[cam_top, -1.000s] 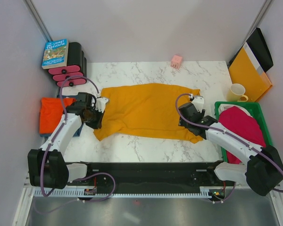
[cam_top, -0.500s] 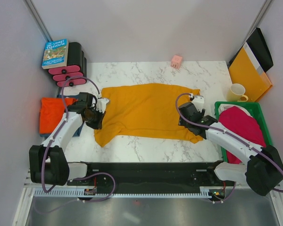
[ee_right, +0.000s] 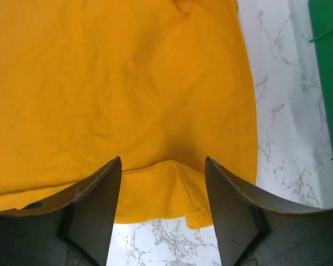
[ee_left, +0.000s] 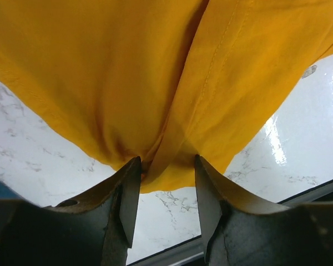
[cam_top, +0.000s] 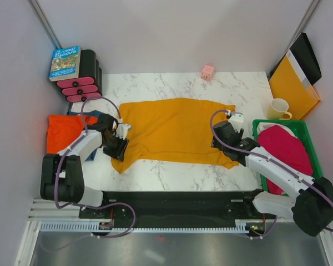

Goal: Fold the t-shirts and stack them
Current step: Flatten out the tshirt

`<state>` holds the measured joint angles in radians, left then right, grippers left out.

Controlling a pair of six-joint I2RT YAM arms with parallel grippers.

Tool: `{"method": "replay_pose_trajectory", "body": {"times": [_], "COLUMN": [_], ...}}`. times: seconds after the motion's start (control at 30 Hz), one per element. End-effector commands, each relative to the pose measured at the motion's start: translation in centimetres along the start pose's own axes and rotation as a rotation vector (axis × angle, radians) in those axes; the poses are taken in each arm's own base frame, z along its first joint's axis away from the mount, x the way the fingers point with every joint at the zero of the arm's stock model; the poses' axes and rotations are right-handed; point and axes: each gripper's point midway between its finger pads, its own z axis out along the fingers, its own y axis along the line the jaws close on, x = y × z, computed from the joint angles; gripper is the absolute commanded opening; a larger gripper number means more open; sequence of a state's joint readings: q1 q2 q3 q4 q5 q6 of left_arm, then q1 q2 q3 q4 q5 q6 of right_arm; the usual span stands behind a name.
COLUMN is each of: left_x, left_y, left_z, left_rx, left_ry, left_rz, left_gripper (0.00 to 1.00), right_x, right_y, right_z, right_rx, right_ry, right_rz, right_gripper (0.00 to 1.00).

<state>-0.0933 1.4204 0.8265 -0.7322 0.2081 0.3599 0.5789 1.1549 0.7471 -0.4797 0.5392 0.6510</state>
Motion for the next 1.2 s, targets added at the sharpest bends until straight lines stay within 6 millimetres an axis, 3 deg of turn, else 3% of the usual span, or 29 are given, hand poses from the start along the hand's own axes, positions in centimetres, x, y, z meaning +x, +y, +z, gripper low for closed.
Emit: {"method": "replay_pose_trajectory", "body": {"times": [0.0,0.07,0.23,0.47,0.53,0.57,0.6,0.77,0.83,1.0,1.17], "left_x": [-0.7,-0.6,-1.1,-1.6,-1.4,-1.4,-1.3,-1.1,-1.1,-1.1,-1.2], "left_y": [1.0,1.1,1.1,0.9,0.8,0.8,0.8,0.8,0.8,0.7,0.8], "left_z": [0.6,0.8,0.5,-0.6,-0.6,-0.7,-0.7,-0.7,-0.7,-0.8,-1.1], "left_rx": [-0.035,-0.035,-0.039,-0.05,-0.045,-0.045,-0.048,-0.05,-0.05,-0.051,-0.06], "left_ry": [-0.025,-0.018,-0.036,-0.079,-0.073,-0.074,-0.073,-0.071,-0.071,-0.075,-0.085], "left_rz": [0.03,0.027,0.024,0.027,0.027,0.028,0.027,0.027,0.028,0.031,0.027], "left_gripper": [0.49,0.45,0.16,0.16,0.21,0.3,0.32,0.36,0.32,0.02,0.02], "right_x": [-0.4,-0.4,0.0,0.3,0.3,0.1,0.0,0.0,-0.1,-0.1,-0.4], "right_y": [-0.6,-0.8,-1.1,-0.6,-0.4,-0.3,-0.2,0.0,0.0,-0.1,-0.3], "right_z": [-0.6,-0.7,-0.7,-0.4,-0.2,-0.3,-0.2,-0.3,-0.4,-0.5,-0.7], "right_rx": [0.009,0.012,0.018,0.008,0.004,0.002,0.001,-0.006,-0.009,-0.011,-0.003], "right_ry": [-0.029,-0.031,-0.024,-0.011,-0.009,-0.011,-0.01,-0.01,-0.013,-0.015,-0.028], "right_rz": [0.028,0.029,0.031,0.035,0.03,0.034,0.032,0.027,0.03,0.031,0.035], "right_gripper": [0.69,0.69,0.69,0.69,0.69,0.69,0.69,0.69,0.69,0.68,0.69]}}
